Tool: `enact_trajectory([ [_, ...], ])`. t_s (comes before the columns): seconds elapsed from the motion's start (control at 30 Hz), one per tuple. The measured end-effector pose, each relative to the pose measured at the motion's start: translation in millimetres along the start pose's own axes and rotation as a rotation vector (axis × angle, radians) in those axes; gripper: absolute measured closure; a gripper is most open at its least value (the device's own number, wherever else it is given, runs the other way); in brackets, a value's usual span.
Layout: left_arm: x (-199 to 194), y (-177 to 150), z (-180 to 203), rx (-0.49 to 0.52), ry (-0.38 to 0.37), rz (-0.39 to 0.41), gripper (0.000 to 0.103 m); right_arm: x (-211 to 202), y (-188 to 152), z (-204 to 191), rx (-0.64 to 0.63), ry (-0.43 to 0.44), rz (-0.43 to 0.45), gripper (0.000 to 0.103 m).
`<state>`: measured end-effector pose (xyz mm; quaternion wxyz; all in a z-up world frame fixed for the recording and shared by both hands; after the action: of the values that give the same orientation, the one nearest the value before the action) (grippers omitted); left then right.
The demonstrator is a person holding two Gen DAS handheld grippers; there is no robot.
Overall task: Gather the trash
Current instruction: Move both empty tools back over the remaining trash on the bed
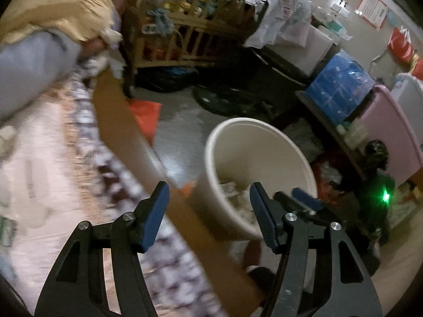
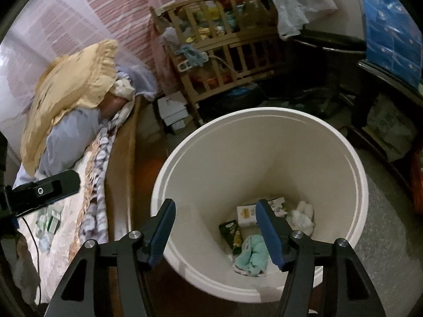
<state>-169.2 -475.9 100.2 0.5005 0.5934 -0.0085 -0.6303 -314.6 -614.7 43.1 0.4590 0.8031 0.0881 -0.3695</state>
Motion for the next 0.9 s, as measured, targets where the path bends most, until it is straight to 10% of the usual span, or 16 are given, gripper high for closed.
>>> enact_trajectory([
  [0.9, -111.6, -56.6, -135.7, -0.048, 0.36, 0.144, 0.041, -13.5, -41.8, -167.0, -0.244, 0.153, -0.036, 0.035],
])
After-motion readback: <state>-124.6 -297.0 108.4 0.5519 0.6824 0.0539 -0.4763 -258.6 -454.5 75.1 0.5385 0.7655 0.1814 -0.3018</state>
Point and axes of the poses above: each gripper's, at about its wrist camera, not at the fingertips, and x roughly the way its jaws point, z to its right, y to its top, the point moved 6 cm from there along x, roughly the way its jaws point, and after that the axes turned 3 degrees about y, right-handed, at the moved point
